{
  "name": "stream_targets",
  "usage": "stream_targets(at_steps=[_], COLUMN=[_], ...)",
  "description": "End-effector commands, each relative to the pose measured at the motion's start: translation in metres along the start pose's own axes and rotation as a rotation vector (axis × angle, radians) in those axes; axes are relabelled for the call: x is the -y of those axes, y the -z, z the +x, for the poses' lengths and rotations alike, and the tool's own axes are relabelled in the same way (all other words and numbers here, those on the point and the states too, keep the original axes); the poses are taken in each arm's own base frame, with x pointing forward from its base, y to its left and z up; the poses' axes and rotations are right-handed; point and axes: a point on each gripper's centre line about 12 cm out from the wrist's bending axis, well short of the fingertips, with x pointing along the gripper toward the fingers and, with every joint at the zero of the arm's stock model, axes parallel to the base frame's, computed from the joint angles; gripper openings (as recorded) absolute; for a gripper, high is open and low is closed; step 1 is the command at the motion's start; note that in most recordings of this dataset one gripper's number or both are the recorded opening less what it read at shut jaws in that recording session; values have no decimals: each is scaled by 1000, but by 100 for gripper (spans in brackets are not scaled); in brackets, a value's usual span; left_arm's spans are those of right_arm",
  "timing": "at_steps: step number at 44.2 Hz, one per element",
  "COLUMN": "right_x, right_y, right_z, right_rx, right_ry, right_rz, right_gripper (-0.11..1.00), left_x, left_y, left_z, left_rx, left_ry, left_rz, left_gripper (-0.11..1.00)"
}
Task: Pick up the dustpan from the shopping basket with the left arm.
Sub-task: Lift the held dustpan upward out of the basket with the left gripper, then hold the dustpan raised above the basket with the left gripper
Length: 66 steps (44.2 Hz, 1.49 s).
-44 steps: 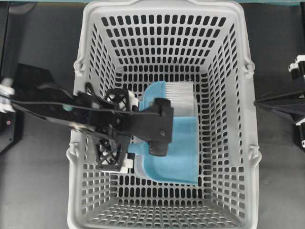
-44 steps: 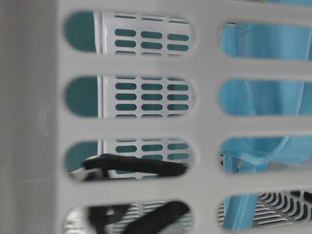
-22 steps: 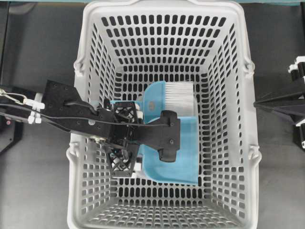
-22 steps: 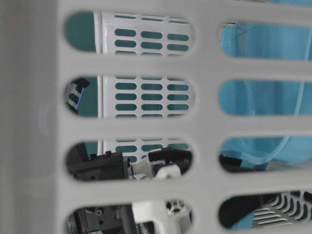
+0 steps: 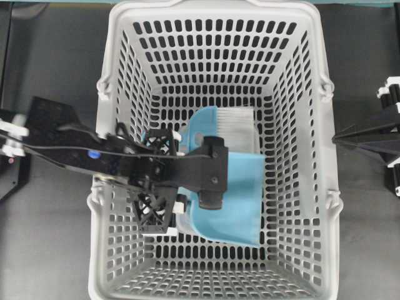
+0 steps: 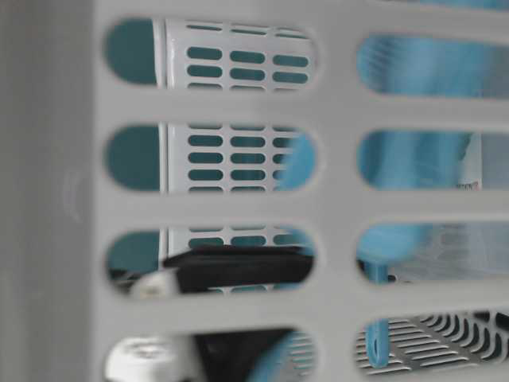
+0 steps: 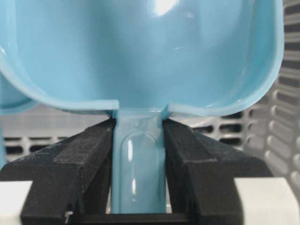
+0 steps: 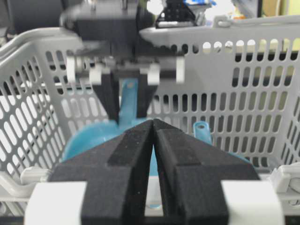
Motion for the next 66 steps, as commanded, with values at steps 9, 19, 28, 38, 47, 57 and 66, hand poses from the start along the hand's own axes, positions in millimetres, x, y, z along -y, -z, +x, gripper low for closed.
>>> stream_targets(at_steps=[9, 19, 28, 38, 47, 57, 66], right_x=[-1, -1, -1, -1, -1, -1, 0], right_y=[-2, -3, -1, -1, -1, -1, -1], right_z=[1, 0, -1, -1, -1, -1, -1], right_rx=[8, 11, 6, 6, 6, 7, 6], right_ry=[-3, -3, -3, -3, -3, -3, -1], right_rz=[6, 14, 24, 24, 24, 26, 24], right_gripper=[0, 0, -1, 0, 0, 0, 0], left_x=[-13, -25, -26, -25, -25, -29, -29], left_y=[-27, -28, -24, -22, -35, -41, -39], left_z=[-76, -129, -149, -144, -135, -133, -131], left_rx=[354, 522, 532, 429, 346, 335, 322], left_ry=[29, 27, 26, 17, 3, -7, -8], left_rz=[-29, -52, -55, -57, -62, -70, -70], left_gripper=[29, 29, 29, 29, 29, 29, 29])
